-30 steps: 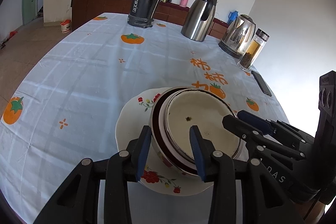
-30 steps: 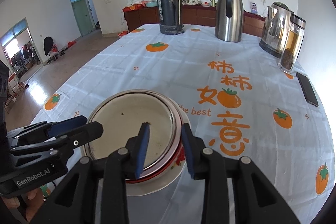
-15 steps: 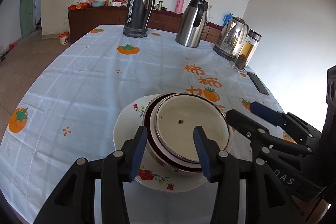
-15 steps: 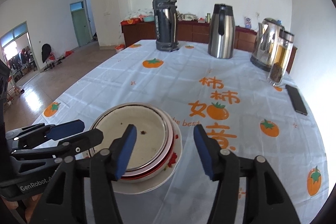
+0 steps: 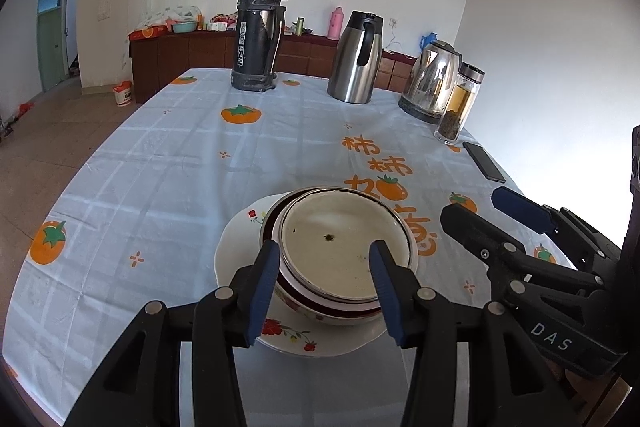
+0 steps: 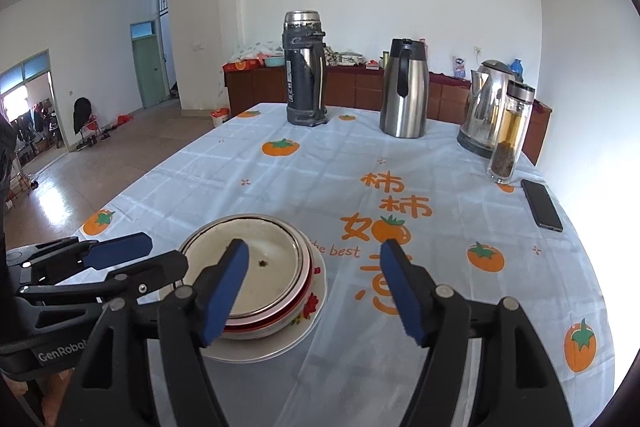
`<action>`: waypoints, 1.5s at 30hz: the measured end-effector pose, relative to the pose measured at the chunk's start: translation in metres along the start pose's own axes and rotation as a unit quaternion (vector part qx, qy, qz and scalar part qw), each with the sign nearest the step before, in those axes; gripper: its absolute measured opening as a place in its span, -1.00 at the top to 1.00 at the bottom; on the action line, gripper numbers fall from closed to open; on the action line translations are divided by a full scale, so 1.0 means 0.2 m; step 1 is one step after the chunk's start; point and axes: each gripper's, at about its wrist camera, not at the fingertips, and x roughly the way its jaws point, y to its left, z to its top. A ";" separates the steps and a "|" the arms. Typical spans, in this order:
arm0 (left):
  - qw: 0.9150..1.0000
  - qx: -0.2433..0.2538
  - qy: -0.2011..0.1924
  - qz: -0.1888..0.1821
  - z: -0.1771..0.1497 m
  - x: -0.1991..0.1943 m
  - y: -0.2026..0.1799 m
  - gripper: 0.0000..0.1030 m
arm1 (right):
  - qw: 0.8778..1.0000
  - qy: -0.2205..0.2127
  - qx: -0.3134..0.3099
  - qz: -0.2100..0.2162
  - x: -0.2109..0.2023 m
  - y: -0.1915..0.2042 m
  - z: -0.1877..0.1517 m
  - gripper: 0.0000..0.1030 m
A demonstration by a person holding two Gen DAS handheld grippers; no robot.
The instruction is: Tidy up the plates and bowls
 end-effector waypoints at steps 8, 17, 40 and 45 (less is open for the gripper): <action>1.000 0.014 -0.025 0.012 0.01 -0.04 -0.03 0.04 | 0.999 -0.031 -0.011 -0.014 -0.08 0.02 0.01 -0.40; 0.998 0.022 -0.048 0.014 0.02 -0.10 -0.05 0.03 | 0.995 -0.092 -0.023 -0.033 -0.19 0.04 0.03 -0.60; 0.996 0.024 -0.084 0.031 0.05 -0.15 -0.06 -0.37 | 0.989 -0.137 -0.020 -0.057 -0.30 0.01 0.02 -0.73; 0.994 0.028 -0.098 0.034 0.08 -0.19 -0.07 -0.39 | 0.987 -0.146 -0.016 -0.061 -0.33 -0.01 0.03 -0.75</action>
